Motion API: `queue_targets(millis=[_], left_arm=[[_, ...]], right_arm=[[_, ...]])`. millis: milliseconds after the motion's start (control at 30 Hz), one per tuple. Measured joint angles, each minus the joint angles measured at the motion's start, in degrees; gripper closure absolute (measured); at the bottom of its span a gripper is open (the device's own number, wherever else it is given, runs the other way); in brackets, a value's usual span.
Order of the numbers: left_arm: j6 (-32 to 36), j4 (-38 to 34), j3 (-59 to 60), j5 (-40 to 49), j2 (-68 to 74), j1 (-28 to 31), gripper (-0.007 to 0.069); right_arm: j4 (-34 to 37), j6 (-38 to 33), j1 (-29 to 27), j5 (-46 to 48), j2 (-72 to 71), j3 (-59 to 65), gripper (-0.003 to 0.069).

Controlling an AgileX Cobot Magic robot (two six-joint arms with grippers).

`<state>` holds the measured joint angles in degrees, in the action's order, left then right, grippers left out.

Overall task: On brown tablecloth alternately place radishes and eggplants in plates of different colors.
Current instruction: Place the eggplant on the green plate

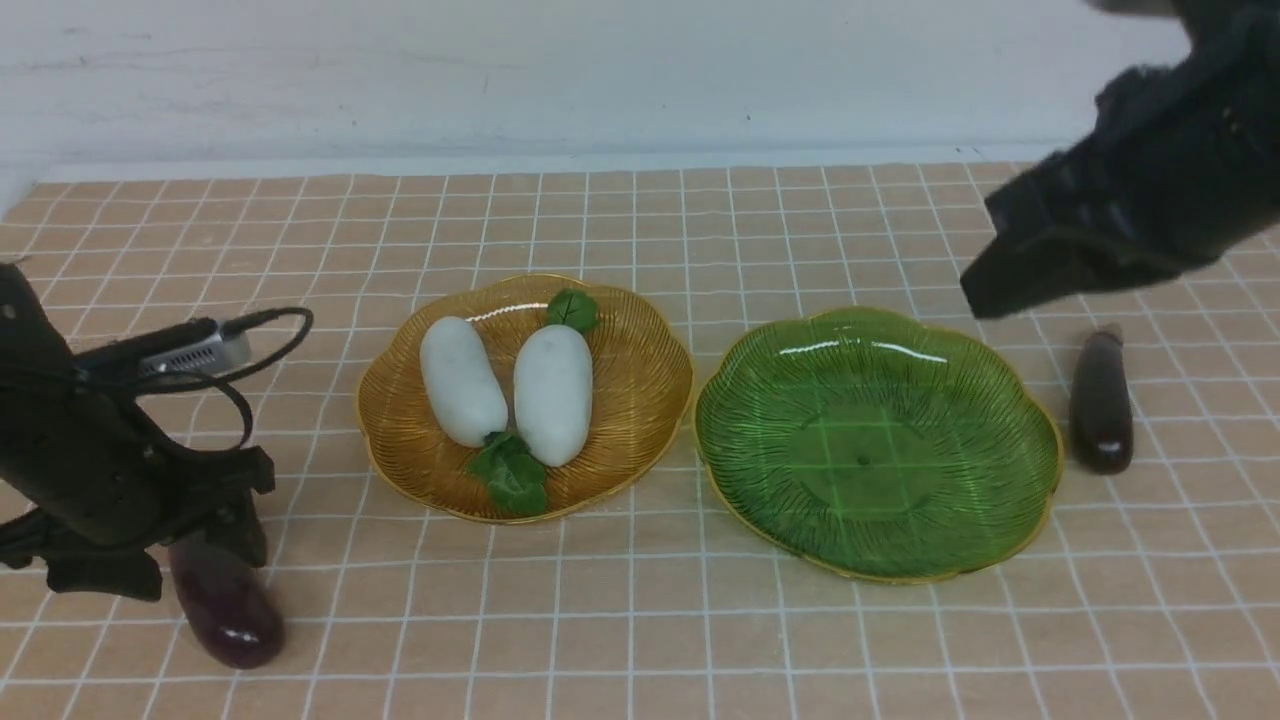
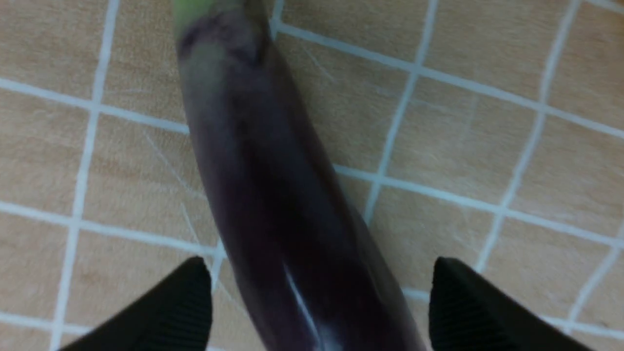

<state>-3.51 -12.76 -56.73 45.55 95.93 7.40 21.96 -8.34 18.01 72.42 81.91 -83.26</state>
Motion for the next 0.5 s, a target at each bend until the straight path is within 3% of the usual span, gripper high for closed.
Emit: queue_targets(millis=[167,200,333,400,500], left_arm=[[0.0,-0.1,0.0,-1.1,4.1,0.0,0.0053],[0.0,-0.1,0.0,-0.8,4.6,0.0,0.0071],[1.2,0.3,-1.6,2.6,4.9,0.0,0.0284],[2.3,0.6,-3.1,5.1,4.4,0.0,0.0335],[4.2,-0.9,-6.5,9.4,0.9,-0.1,0.0342]], right_arm=[[0.9,-0.6,0.0,-0.1,-1.0,2.1,0.0674],[1.0,-0.6,0.0,-0.1,-1.2,2.3,0.0674],[1.4,-0.9,0.0,-0.2,-1.6,2.3,0.0674],[1.5,-0.9,0.0,-0.2,-1.6,2.3,0.0674],[1.5,-1.0,0.0,-0.3,-1.6,2.3,0.0674]])
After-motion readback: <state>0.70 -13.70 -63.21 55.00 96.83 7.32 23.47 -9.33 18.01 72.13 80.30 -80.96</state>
